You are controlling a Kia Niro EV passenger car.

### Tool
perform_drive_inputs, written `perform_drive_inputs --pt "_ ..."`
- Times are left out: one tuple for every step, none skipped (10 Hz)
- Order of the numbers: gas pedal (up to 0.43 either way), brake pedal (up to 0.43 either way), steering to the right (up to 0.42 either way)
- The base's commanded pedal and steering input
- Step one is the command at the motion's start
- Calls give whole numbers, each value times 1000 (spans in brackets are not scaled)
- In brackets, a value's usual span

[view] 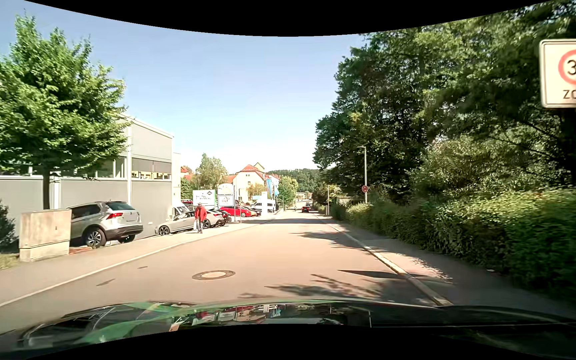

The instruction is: Follow the waypoints while adhering to traffic rules and regulations

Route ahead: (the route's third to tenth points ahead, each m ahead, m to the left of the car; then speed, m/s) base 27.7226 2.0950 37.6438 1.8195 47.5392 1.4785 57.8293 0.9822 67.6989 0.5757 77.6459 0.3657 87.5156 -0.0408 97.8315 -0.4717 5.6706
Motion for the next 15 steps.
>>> perform_drive_inputs --pt "87 0 4" --pt "87 0 3" --pt "87 0 1" --pt "79 0 -3" --pt "79 0 -4" --pt "79 0 -4" --pt "47 0 -5" --pt "47 0 -5" --pt "47 0 -6" --pt "47 0 -7" --pt "47 0 -7" --pt "47 0 -7" --pt "47 0 -7" --pt "47 0 -7" --pt "47 0 -6"
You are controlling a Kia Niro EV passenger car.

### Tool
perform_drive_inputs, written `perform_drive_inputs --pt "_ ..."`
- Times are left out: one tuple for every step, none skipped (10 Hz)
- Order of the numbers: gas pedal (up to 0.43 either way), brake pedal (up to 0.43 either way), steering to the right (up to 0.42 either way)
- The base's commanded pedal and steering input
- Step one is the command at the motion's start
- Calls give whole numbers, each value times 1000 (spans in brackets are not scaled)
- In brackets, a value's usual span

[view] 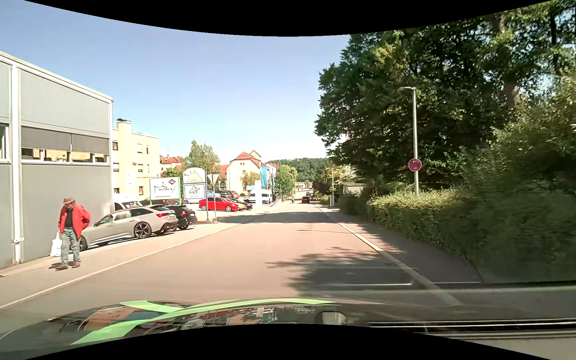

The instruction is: Follow the waypoints while adhering to traffic rules and regulations

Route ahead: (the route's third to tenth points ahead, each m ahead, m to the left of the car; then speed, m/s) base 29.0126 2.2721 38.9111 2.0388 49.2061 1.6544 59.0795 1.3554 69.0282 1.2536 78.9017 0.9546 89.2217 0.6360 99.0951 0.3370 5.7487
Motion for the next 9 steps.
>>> perform_drive_inputs --pt "47 0 -7" --pt "47 0 -6" --pt "47 0 -6" --pt "47 0 -6" --pt "47 0 -6" --pt "47 0 -6" --pt "47 0 -3" --pt "47 0 -3" --pt "47 0 -3"
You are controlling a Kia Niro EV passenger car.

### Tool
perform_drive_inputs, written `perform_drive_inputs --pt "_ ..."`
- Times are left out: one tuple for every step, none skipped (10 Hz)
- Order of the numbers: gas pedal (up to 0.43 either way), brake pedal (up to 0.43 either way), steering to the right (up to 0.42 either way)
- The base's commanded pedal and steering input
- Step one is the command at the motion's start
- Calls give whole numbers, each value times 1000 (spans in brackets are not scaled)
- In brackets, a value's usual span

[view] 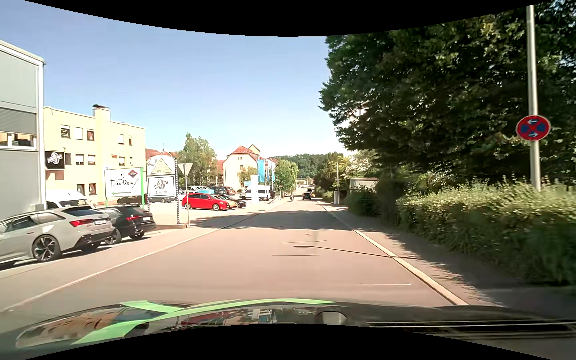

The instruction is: Follow the waypoints while adhering to traffic rules and regulations

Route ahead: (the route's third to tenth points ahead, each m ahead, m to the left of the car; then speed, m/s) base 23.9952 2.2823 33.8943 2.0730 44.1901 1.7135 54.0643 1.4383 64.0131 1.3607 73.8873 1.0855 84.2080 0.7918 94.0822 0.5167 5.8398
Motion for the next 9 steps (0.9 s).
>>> perform_drive_inputs --pt "47 0 -3" --pt "47 0 -3" --pt "47 0 -3" --pt "47 0 -4" --pt "39 0 -4" --pt "39 0 -5" --pt "39 0 -6" --pt "39 0 -6" --pt "39 0 -6"
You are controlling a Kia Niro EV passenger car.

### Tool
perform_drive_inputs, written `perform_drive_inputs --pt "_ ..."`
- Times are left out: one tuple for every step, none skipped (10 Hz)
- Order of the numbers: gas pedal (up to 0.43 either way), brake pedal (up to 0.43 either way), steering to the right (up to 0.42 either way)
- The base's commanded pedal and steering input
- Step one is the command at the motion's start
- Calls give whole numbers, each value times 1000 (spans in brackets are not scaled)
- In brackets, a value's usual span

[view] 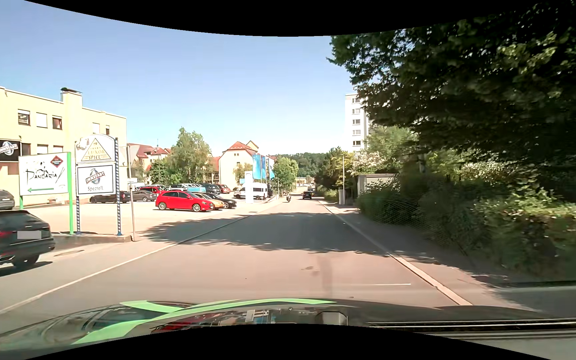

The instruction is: Follow the waypoints while adhering to traffic rules and regulations

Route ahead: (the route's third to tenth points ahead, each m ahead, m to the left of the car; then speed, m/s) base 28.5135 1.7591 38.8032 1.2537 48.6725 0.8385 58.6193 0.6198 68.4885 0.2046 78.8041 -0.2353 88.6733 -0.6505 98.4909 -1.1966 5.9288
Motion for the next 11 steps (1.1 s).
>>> perform_drive_inputs --pt "28 0 -5" --pt "28 0 -4" --pt "28 0 -3" --pt "28 0 -3" --pt "28 0 -3" --pt "28 0 -3" --pt "28 0 -3" --pt "28 0 -2" --pt "28 0 -2" --pt "28 0 0" --pt "28 0 1"
